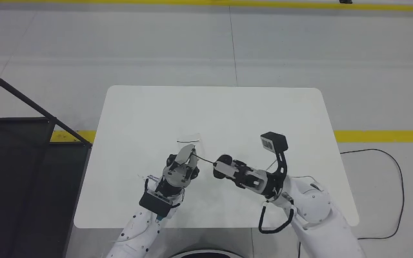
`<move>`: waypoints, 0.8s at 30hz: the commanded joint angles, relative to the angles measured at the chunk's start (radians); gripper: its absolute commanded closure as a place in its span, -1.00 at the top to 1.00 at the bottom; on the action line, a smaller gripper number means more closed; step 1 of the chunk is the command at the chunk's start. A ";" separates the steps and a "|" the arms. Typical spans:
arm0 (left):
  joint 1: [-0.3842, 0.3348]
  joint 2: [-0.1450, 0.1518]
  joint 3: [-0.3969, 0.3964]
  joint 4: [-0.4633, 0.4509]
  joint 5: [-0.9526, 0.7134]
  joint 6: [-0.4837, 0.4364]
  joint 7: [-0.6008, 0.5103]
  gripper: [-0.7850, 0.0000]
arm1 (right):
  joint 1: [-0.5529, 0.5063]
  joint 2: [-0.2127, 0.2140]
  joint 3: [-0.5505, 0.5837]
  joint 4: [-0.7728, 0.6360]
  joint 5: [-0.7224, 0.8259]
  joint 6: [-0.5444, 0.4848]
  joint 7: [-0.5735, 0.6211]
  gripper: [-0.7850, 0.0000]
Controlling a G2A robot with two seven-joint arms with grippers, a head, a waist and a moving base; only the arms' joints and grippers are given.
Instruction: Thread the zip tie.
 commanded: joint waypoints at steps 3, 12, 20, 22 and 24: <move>0.000 0.000 0.000 0.000 0.000 0.000 0.000 -1.00 | 0.010 -0.001 -0.007 0.004 -0.010 0.014 -0.005 -1.00; 0.000 0.000 0.000 0.000 0.000 0.000 0.000 -1.00 | 0.033 -0.004 -0.024 0.014 -0.047 0.057 -0.018 -1.00; 0.000 0.000 0.000 0.000 0.000 0.000 0.000 -1.00 | 0.033 -0.004 -0.026 0.008 -0.065 0.069 -0.027 -1.00; 0.000 0.000 0.000 0.000 0.000 0.000 0.000 -1.00 | 0.031 -0.004 -0.025 0.007 -0.069 0.071 -0.030 -1.00; 0.000 0.000 0.000 0.000 0.000 0.000 0.000 -1.00 | 0.031 -0.004 -0.024 0.005 -0.075 0.076 -0.030 -1.00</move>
